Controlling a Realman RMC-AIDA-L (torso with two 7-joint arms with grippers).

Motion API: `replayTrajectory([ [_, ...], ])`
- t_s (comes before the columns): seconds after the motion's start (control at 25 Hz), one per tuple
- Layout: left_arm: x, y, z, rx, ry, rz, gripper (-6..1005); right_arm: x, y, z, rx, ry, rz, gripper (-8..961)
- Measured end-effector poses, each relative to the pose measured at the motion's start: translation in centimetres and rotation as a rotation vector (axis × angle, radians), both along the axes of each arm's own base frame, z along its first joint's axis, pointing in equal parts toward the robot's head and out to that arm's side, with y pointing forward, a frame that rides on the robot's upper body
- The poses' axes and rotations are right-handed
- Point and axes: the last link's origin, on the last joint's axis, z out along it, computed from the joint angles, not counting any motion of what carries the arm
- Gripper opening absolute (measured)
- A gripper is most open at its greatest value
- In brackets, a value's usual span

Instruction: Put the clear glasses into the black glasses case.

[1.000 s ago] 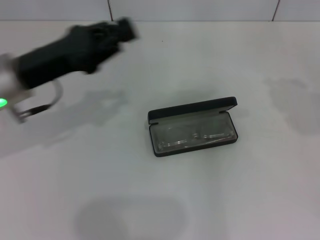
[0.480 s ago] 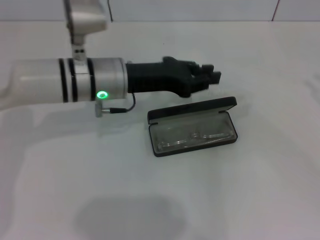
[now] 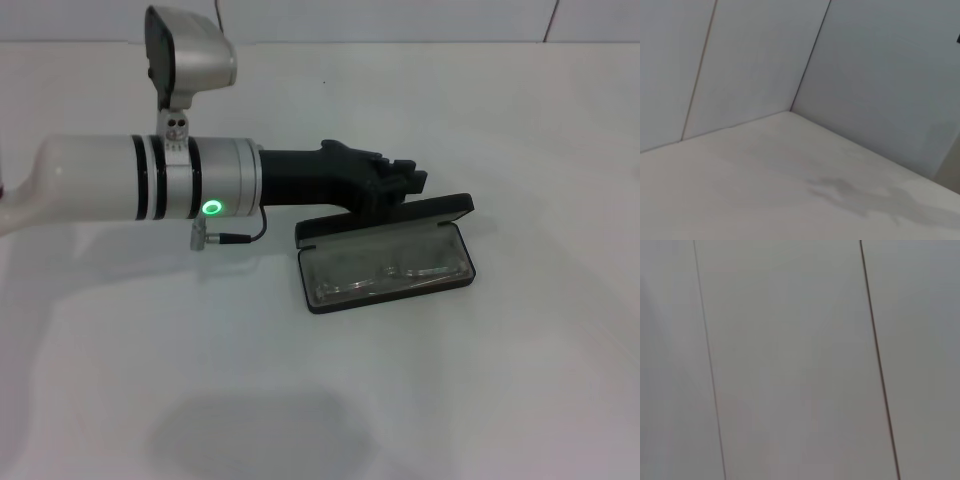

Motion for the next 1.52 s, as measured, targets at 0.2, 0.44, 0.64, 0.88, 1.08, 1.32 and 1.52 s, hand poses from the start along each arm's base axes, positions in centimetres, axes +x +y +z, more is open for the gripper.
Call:
replayTrajectory([
  [0.2, -1.1, -0.4, -0.3, 0.001, 0.014, 0.033, 197, 0.1, 0.7, -0.8, -0.014, 0.015, 0.008, 283],
  [0.44, -1.9, -0.4, -0.6, 0.01, 0.043, 0.055, 200, 0.0, 1.5, -1.3, -0.029, 0.005, 0.013, 284],
  [0.64, -2.0, -0.8, -1.2, -0.012, 0.077, 0.043, 202, 0.1, 1.9, -1.7, -0.037, 0.006, 0.011, 284],
  [0.88, -2.1, -1.5, -1.7, -0.044, 0.1, 0.02, 203, 0.3, 2.1, -2.1, -0.038, 0.014, 0.007, 284],
  [1.08, -2.6, -2.2, -2.2, -0.073, 0.131, 0.006, 203, 0.4, 2.2, -2.3, -0.041, 0.021, 0.003, 284],
  [1.32, -2.6, -3.1, -2.4, -0.107, 0.139, -0.036, 199, 0.5, 2.1, -2.5, -0.051, 0.024, 0.001, 283],
  [1.52, -0.9, -4.0, -0.5, -0.102, 0.023, -0.137, 204, 0.7, 2.0, -3.3, -0.097, 0.004, -0.005, 284],
])
